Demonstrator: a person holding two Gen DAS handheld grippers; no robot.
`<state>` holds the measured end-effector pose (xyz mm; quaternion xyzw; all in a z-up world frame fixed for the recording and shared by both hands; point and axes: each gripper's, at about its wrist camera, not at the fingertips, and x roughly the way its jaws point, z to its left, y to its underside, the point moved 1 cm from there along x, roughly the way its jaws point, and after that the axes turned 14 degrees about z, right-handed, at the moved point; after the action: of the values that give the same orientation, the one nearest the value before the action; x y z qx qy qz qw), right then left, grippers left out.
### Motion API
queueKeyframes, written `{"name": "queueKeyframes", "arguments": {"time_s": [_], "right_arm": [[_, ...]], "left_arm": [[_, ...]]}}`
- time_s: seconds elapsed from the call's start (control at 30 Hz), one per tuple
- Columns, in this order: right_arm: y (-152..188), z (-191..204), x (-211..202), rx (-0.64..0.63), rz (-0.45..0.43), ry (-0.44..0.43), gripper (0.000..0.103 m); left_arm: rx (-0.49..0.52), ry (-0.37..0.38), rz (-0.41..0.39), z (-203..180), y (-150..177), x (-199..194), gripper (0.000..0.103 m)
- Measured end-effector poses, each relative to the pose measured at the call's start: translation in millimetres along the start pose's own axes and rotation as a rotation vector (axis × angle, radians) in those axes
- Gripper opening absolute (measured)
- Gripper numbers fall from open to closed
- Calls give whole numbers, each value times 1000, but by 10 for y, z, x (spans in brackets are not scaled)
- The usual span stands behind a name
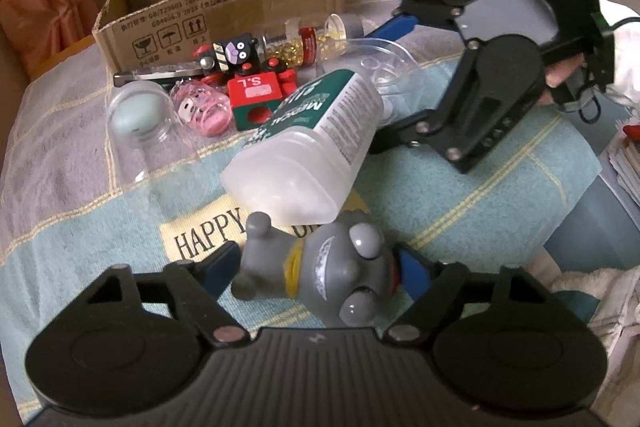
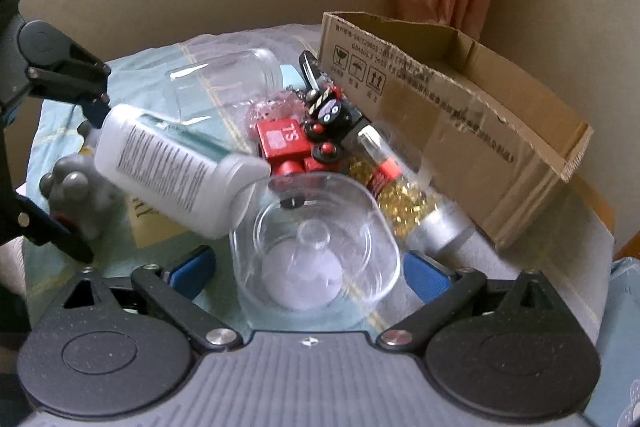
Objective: Organize rigid objects
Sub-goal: 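Grasp the grey animal figure with the left tool while the right tool grasps the clear round container, then carry both items into the cardboard box and open both tools to release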
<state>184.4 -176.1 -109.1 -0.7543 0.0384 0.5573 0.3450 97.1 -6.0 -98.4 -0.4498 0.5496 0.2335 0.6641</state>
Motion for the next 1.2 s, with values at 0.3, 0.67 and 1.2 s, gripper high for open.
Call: {"name": "queueKeyframes", "arguments": {"time_s": [0.3,0.67,1.2], "right_arm": [[5,22,-54,50,27,7,85],[161,132,-148,86,94,0,93],[179,-35,-312,184,138,-4,84]], "left_arm": [[0,-1,1,5,6,-12,73],[-28,-7,15,115,69,-2,73],[-79,-46,38,300,176,-278,72]]}}
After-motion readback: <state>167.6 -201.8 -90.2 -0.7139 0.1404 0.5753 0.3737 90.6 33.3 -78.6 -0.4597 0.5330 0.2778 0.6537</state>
